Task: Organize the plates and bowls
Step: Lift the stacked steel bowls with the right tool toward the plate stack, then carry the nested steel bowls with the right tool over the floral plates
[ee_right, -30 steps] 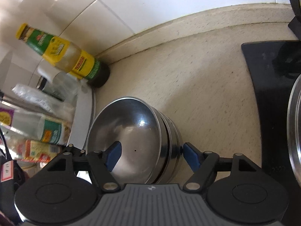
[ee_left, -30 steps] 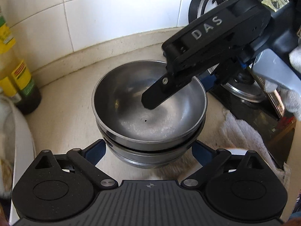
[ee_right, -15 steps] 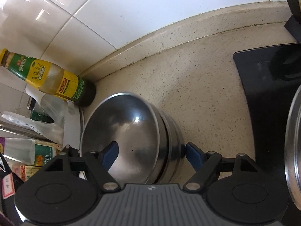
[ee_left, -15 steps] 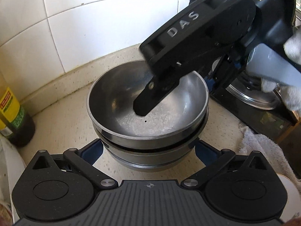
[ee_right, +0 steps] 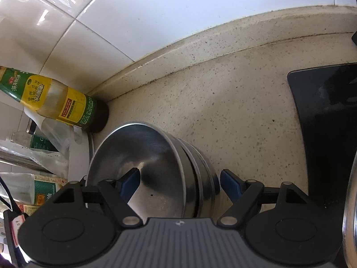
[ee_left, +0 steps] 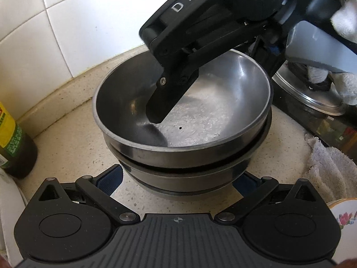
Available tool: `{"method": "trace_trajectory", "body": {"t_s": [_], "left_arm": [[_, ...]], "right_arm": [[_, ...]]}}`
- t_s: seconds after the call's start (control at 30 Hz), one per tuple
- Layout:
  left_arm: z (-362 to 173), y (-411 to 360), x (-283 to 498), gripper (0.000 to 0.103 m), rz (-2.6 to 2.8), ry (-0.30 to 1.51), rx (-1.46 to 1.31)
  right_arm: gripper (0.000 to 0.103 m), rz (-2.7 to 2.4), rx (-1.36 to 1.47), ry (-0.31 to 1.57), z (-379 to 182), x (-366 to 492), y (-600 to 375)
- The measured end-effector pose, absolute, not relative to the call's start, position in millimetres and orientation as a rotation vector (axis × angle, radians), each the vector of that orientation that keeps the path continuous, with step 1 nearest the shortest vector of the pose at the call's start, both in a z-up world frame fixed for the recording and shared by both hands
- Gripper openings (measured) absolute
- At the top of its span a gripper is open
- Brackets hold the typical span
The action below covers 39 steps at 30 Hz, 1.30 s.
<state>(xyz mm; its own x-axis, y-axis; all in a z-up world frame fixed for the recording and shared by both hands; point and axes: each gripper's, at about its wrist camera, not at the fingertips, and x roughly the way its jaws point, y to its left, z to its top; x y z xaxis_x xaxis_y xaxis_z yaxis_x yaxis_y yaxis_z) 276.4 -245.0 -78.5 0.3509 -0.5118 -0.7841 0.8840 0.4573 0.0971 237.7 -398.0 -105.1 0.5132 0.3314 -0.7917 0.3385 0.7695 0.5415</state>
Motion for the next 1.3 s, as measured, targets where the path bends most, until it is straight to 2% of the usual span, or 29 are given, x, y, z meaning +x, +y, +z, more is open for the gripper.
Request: {"method": "trace_trajectory", "body": {"t_s": [0.87, 0.93, 1.0, 1.3], "left_arm": [[-93, -262, 301, 0.103, -1.007, 0.782, 0.545], [-93, -262, 302, 0.103, -1.007, 0.781, 0.546], [-94, -263, 302, 0.103, -1.004, 0.776, 0.540], [-99, -266, 306, 0.103, -0.992, 0.784, 0.536]], "right_arm": [[0.095, 0.032, 0.742, 1.075, -109, 238, -396], [0.096, 0.040, 0.760, 1.071, -111, 236, -394], [0.103, 0.047, 0.814, 1.059, -117, 235, -395], [0.103, 0.031, 0.777, 1.081, -110, 233, -394]]}}
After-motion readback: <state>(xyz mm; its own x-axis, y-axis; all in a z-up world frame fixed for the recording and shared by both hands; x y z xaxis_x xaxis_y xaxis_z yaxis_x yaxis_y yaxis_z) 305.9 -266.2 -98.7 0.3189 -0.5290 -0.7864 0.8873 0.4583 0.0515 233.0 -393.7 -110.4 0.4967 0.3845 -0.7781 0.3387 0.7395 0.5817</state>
